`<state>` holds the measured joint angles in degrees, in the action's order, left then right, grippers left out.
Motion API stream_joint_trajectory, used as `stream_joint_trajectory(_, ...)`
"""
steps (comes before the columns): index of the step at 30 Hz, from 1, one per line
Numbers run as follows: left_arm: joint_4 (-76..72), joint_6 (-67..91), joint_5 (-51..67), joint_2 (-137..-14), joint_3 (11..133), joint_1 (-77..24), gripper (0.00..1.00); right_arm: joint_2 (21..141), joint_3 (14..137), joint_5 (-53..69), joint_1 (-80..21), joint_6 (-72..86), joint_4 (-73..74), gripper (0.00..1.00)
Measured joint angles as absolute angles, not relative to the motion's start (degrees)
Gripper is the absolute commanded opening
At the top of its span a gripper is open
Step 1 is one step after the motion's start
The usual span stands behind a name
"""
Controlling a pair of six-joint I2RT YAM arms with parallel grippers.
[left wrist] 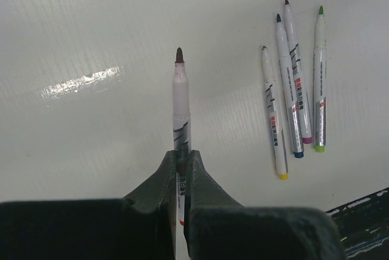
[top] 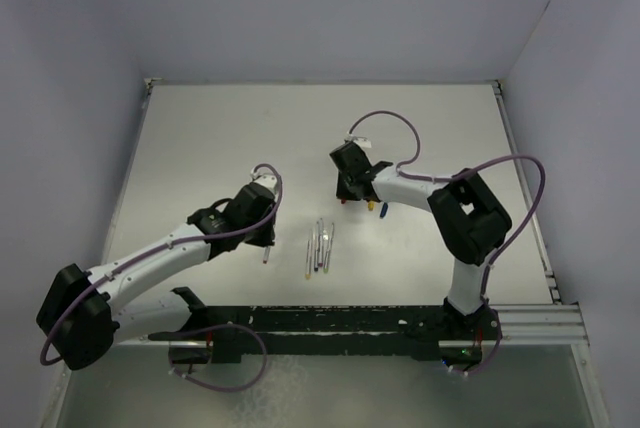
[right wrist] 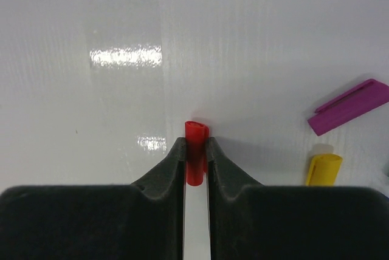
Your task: Insert the pens into the pen caps
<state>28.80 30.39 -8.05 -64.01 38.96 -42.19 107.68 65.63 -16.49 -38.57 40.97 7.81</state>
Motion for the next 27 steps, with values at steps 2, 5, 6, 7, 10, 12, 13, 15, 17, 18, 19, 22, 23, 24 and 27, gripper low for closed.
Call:
stream_joint_trajectory(2, 28.6, 30.4, -8.1, -63.4, 39.0, -42.2, 0.0, 106.7, 64.6, -15.0, -38.6, 40.0, 7.2, 0.0)
stream_joint_trajectory(5, 27.5, 30.3, -7.9, -62.3, 38.5, -42.2, 0.0, 103.6, 61.1, -13.4, -38.7, 39.0, 6.7, 0.0)
stream_joint_trajectory(6, 27.1, 30.3, -7.7, -62.0, 38.4, -42.2, 0.0, 102.1, 59.5, -12.8, -38.8, 38.7, 6.4, 0.0)
stream_joint_trajectory(7, 26.5, 30.2, -7.5, -61.8, 38.2, -42.2, 0.0, 100.7, 58.2, -12.3, -38.9, 38.5, 5.9, 0.0)
stream_joint_trajectory(10, 23.8, 29.3, -6.0, -61.3, 37.3, -42.2, 0.0, 95.1, 53.4, -11.0, -38.9, 37.6, 3.6, 0.0)
stream_joint_trajectory(12, 21.6, 28.9, -4.6, -61.0, 36.3, -42.2, 0.0, 91.8, 51.2, -10.5, -38.9, 37.0, 1.4, 0.0)
stream_joint_trajectory(13, 20.3, 28.8, -3.8, -60.9, 35.9, -42.2, 0.0, 90.2, 50.3, -10.2, -38.9, 36.6, 0.0, 0.0)
stream_joint_trajectory(15, 18.0, 28.3, -2.2, -60.9, 35.1, -42.2, 0.0, 87.4, 48.7, -9.5, -38.9, 35.9, -2.5, 0.0)
stream_joint_trajectory(17, 16.0, 27.9, -0.6, -60.9, 34.7, -42.2, 0.0, 84.1, 46.9, -9.2, -38.9, 35.2, -5.1, 0.0)
stream_joint_trajectory(18, 15.2, 27.8, 0.0, -60.9, 34.7, -42.2, 0.0, 82.6, 46.0, -9.0, -38.9, 34.8, -6.3, 0.0)
stream_joint_trajectory(19, 13.9, 27.6, 0.9, -60.8, 34.7, -42.2, 0.0, 80.8, 45.0, -8.9, -38.9, 34.4, -7.4, 0.0)
stream_joint_trajectory(22, 10.6, 27.0, 3.1, -60.2, 34.4, -42.2, 0.0, 75.6, 42.1, -8.3, -39.0, 33.2, -10.9, 0.0)
stream_joint_trajectory(23, 9.4, 26.8, 4.2, -59.9, 34.2, -42.2, 0.0, 73.9, 41.1, -8.2, -39.0, 32.7, -12.1, 0.0)
stream_joint_trajectory(24, 8.3, 26.7, 5.1, -59.6, 34.0, -42.2, 0.0, 72.3, 40.2, -8.1, -39.0, 32.3, -13.3, 0.0)
stream_joint_trajectory(27, 4.2, 26.4, 8.4, -58.9, 33.4, -42.6, 0.0, 67.4, 37.0, -7.9, -39.0, 30.8, -17.4, 0.0)
